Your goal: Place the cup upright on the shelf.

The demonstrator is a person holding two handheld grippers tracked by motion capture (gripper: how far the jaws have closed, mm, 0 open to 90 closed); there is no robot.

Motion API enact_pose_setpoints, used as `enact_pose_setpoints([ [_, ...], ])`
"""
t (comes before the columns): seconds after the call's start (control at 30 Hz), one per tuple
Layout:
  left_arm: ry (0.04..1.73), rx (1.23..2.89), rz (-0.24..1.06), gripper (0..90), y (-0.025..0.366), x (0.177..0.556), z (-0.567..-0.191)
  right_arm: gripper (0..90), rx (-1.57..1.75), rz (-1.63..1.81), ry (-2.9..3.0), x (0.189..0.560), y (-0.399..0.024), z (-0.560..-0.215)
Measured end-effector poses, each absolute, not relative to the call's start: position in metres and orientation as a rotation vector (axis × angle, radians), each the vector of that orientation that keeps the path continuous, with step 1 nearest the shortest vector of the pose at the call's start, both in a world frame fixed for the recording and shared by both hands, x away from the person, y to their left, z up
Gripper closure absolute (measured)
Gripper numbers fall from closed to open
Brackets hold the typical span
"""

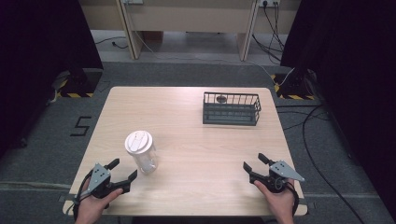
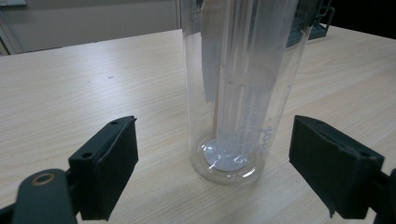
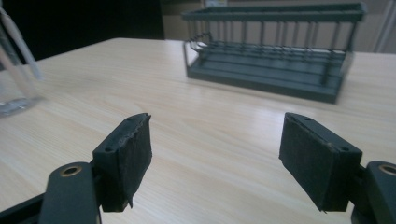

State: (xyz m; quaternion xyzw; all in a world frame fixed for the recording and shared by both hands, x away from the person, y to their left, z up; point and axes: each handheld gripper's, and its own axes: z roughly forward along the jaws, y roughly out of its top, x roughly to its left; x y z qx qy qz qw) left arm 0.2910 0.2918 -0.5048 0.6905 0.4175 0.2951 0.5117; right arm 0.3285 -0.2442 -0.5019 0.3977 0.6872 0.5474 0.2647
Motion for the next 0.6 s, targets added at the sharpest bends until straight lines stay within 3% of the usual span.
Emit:
enact_pose_setpoints([
  [0.6, 1.008, 1.644, 0.717, 14.6, 0.294, 0.289, -0.503, 23.7, 0.856, 1.557, 1.979, 0.343, -0.177, -0.475],
])
